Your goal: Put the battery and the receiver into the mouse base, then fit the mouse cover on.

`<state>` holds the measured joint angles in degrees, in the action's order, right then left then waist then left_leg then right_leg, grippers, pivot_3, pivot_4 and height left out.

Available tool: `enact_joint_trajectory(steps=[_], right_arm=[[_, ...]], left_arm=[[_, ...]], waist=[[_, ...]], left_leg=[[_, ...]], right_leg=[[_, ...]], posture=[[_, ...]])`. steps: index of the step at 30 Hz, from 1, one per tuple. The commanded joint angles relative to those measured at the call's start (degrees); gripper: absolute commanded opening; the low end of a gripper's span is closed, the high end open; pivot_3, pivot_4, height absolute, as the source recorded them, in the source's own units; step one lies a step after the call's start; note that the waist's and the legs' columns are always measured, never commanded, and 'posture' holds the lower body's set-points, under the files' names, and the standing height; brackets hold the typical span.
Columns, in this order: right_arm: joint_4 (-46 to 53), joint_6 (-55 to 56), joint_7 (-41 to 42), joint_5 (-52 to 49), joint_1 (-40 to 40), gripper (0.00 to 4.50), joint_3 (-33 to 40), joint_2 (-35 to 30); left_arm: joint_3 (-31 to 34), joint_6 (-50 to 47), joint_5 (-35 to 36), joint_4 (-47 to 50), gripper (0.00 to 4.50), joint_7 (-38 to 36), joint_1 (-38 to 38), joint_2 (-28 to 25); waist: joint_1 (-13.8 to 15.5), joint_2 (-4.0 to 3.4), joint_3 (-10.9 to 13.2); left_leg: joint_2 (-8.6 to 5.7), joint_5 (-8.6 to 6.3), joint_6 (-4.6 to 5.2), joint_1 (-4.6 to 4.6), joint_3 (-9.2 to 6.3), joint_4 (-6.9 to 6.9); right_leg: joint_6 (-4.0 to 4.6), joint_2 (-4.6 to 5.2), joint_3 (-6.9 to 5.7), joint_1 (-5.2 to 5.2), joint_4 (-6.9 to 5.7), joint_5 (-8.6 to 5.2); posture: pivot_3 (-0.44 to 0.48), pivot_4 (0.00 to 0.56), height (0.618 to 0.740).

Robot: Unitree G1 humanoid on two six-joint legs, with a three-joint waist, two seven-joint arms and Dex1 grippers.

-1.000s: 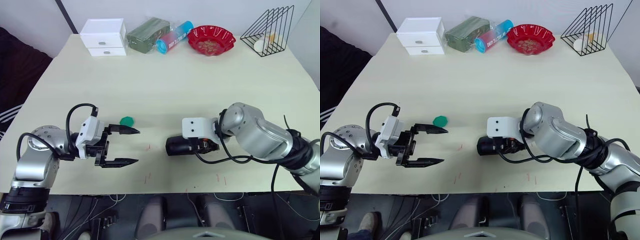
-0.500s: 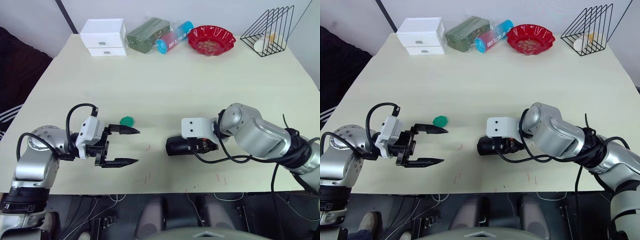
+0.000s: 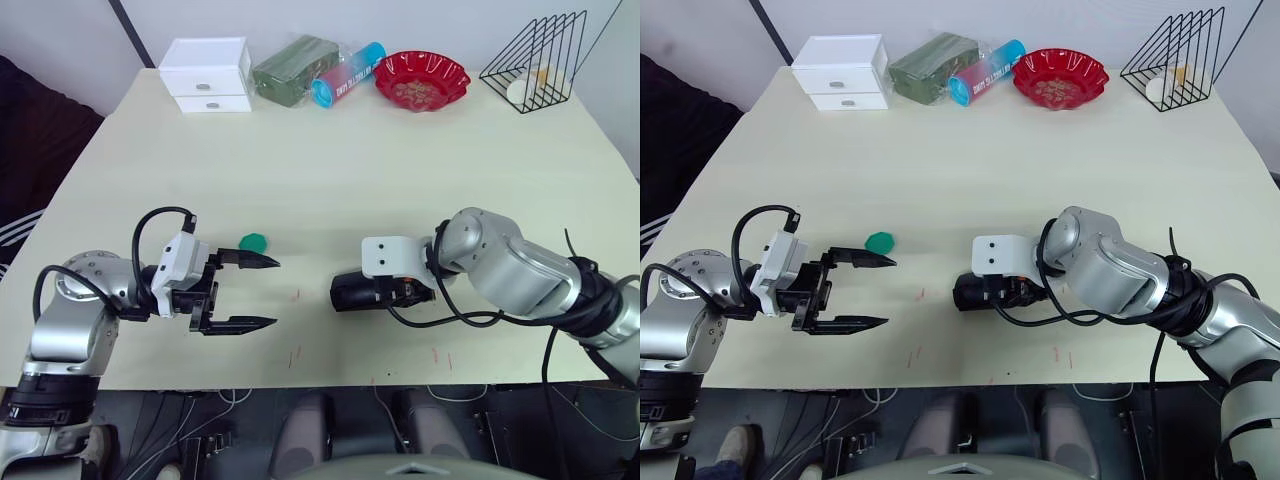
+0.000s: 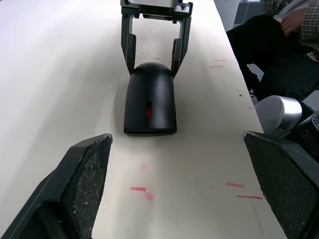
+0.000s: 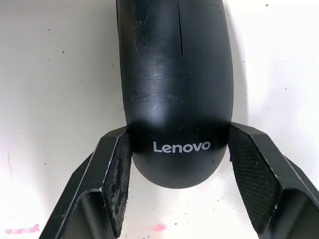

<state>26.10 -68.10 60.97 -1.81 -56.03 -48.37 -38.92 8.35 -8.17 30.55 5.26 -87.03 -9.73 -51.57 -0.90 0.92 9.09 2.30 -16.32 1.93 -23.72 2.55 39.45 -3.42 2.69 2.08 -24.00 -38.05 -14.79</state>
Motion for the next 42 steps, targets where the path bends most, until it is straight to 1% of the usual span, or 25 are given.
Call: enact_joint_trajectory(steps=[1, 7, 9, 10, 27, 33, 38, 40, 42], right_arm=[[0.8, 0.2, -0.6, -0.5, -1.4, 2.4, 0.3, 0.3], [1.0, 0.8, -0.4, -0.7, -1.5, 2.4, 0.1, -0.2], [1.0, 0.8, -0.4, -0.8, -1.5, 3.42, 0.0, -0.3], [1.0, 0.5, -0.8, -0.8, -1.4, 3.65, 0.3, 0.0], [1.3, 0.1, -1.9, -2.6, -1.5, 3.65, 1.0, 0.5], [1.5, 2.1, -1.6, -3.2, -1.8, 3.65, 2.7, -0.1], [2.0, 3.3, -1.1, -4.9, -1.5, 3.65, 6.5, -0.8], [1.8, 4.9, -1.2, -6.3, -0.4, 3.65, 9.9, -0.5], [0.5, 8.8, -2.7, -8.1, 2.5, 3.65, 15.2, 1.2]], left_arm=[[0.5, 0.2, 0.4, 0.6, 4.5, -0.2, -0.5, -0.7], [0.6, 0.2, 0.4, 0.7, 4.5, -0.1, -0.4, -0.7], [0.6, 0.2, 0.4, 0.7, 4.5, -0.1, -0.4, -0.7], [0.6, 0.1, 0.5, 0.8, 4.5, -0.1, -0.3, -0.7], [0.6, 0.0, 0.6, 0.6, 4.5, -0.4, -0.3, -0.9], [0.6, 0.2, 0.5, 0.2, 4.5, -0.6, -0.5, -0.9], [0.6, 0.2, 0.5, 0.2, 4.5, -0.6, -0.4, -0.9], [0.5, 0.2, 0.5, 0.0, 4.5, -0.7, -0.6, -0.8], [0.4, 0.3, 0.4, -0.2, 4.5, -0.7, -0.9, -0.7]], waist=[[0.0, 0.0, 0.0], [0.0, 0.0, 0.0], [0.0, 0.0, 0.0], [0.0, 0.0, 0.0], [0.0, 0.0, 0.0], [0.0, 0.0, 0.0], [0.0, 0.0, 0.0], [0.0, 0.0, 0.0], [0.0, 0.04, 0.0]], left_leg=[[0.0, 0.0, 0.0, 0.0, 0.0, 0.0], [0.0, 0.0, 0.0, 0.0, 0.0, 0.0], [0.0, 0.0, 0.0, 0.0, 0.0, 0.0], [0.0, 0.0, 0.0, 0.0, 0.0, 0.0], [0.0, 0.0, 0.0, 0.0, 0.0, 0.0], [0.0, 0.0, 0.0, 0.0, 0.0, 0.0], [0.0, 0.0, 0.0, 0.0, -0.01, 0.0], [0.0, 0.0, 0.0, -0.01, -0.01, 0.0], [0.0, 0.0, 0.0, -0.01, -0.01, 0.0]], right_leg=[[0.0, 0.0, 0.0, 0.0, 0.0, 0.0], [0.0, 0.0, 0.0, 0.0, -0.01, 0.0], [0.0, 0.0, 0.0, 0.0, 0.0, 0.0], [0.0, 0.0, 0.0, 0.0, 0.0, 0.0], [0.0, 0.0, 0.0, 0.0, 0.0, 0.0], [0.0, 0.0, 0.0, 0.0, 0.0, 0.0], [0.0, 0.0, 0.0, 0.0, 0.0, 0.0], [0.0, 0.0, 0.0, 0.0, 0.0, 0.0], [0.0, 0.0, 0.0, 0.0, 0.0, 0.0]], posture=[[0.0, 0.15, 0.74], [0.0, 0.15, 0.74], [0.0, 0.15, 0.74], [0.0, 0.15, 0.74], [0.0, 0.15, 0.74], [0.0, 0.15, 0.74], [0.0, 0.15, 0.74], [0.0, 0.15, 0.74], [0.0, 0.15, 0.74]])
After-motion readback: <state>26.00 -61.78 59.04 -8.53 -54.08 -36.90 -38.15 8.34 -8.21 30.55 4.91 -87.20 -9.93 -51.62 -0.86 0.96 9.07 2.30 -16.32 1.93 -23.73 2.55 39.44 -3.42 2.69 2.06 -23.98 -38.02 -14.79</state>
